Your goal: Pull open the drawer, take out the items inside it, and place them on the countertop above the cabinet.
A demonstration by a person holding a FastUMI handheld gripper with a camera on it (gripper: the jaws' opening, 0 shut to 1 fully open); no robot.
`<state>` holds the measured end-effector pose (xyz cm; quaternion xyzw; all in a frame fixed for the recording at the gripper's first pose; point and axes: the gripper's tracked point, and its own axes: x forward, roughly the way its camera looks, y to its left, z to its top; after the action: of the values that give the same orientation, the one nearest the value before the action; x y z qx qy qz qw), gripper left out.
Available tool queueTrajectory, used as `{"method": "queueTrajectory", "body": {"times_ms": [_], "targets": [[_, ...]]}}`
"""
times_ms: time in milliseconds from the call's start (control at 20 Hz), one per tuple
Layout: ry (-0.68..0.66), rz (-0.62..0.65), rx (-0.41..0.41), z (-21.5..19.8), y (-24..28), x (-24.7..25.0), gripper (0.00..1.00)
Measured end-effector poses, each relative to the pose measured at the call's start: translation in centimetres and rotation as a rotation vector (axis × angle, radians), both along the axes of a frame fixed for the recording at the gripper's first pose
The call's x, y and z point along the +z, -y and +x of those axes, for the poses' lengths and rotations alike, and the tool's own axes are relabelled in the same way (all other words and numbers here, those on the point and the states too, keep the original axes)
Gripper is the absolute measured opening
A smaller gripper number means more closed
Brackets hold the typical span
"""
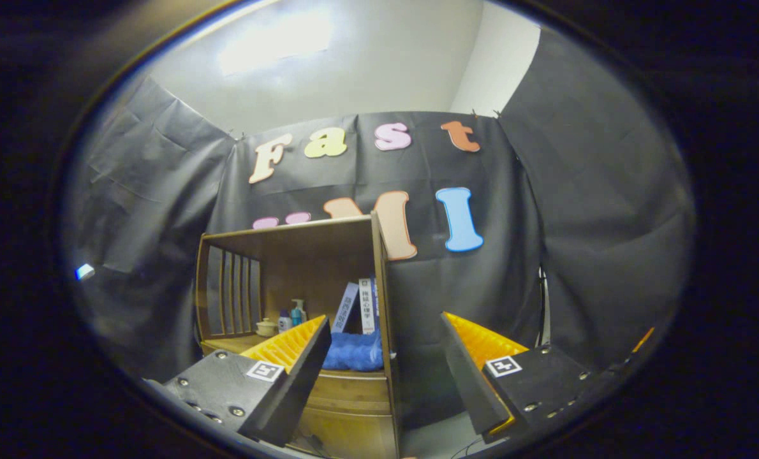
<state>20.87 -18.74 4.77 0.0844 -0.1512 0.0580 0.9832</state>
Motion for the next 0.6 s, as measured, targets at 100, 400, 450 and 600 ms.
{"method": "queueTrajectory", "body": {"times_ms": [100, 400, 450, 600], "targets": [[-0.031, 0.002, 0.018, 0.1, 0.2, -2.2, 0.99], [-0.129, -0.018, 0.028, 1.1, 0.4, -8.1, 0.99], [-0.141, -0.007, 0.031, 1.2, 0.3, -8.7, 0.99], [-0.172, 0.030, 0.034, 1.3, 0.2, -10.5, 0.99]]}}
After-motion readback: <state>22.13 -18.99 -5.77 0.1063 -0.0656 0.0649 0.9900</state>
